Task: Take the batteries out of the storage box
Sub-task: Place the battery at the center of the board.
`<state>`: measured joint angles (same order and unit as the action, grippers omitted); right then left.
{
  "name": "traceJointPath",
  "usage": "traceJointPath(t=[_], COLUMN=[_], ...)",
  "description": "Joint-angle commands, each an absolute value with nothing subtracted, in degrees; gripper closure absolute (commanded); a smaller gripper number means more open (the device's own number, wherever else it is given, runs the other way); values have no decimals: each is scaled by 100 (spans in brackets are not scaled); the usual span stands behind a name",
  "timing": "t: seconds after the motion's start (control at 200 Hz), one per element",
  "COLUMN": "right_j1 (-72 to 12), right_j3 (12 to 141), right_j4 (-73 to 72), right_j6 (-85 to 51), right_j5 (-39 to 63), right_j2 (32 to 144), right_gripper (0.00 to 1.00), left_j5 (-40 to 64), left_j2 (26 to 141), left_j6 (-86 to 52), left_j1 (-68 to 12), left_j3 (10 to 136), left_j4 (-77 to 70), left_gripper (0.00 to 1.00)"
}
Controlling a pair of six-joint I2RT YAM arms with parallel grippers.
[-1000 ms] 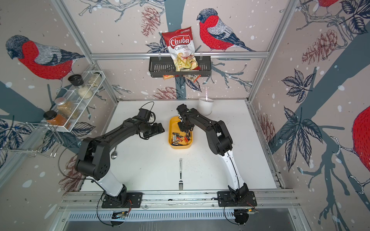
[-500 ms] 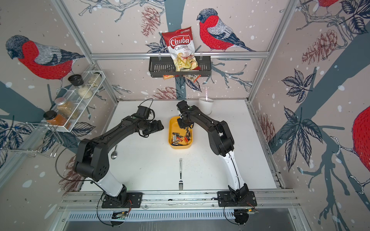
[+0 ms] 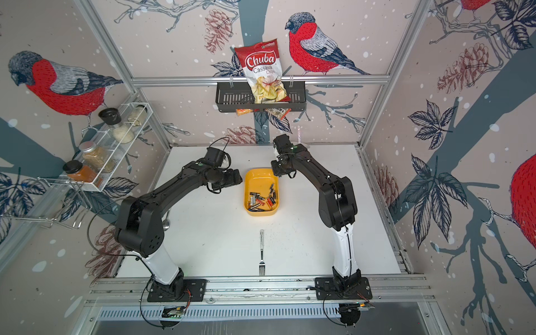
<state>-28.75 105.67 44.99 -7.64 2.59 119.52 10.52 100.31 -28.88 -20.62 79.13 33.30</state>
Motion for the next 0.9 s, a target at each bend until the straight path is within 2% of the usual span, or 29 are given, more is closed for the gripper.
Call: traceJointPath(t=[0.0,0.34,0.896], right_j1=[-2705,-2496,-2496], right_j3=[10082,8730,8306], right_j4=[4379,3706,3441], right_j6=[-800,-954,-1196], right_j5=[146,253,308], right_j2=[11649,11344,11561], right_gripper=[85,86,86], left_j5=[986,923,923], left_j2=[10142,10467,10514], left_j6=[-2777,-2692,-2676], left_j1=[-2139,-2267,-2303], left_j3=[8109,8570,8525], left_j4=[3496,3715,3747], left_gripper=[11,12,12])
